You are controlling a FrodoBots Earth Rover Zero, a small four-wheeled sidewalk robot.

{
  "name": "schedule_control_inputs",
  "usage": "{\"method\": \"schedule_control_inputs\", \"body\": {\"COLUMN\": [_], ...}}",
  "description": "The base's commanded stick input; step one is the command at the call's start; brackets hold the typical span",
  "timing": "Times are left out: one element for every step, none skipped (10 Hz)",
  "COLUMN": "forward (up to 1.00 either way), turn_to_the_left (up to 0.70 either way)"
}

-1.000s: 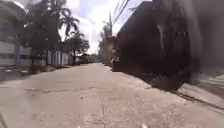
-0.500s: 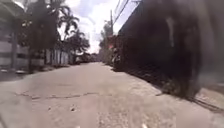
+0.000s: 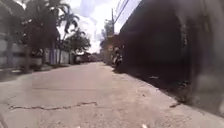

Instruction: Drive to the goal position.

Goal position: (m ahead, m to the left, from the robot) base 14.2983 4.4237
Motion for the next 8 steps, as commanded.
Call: {"method": "schedule_control_inputs", "body": {"forward": [0.85,0.85,0.85,0.85,0.85,0.85,0.85,0.85], "turn_to_the_left": [0.02,0.02,0.02,0.02,0.02,0.00,0.01,0.02]}}
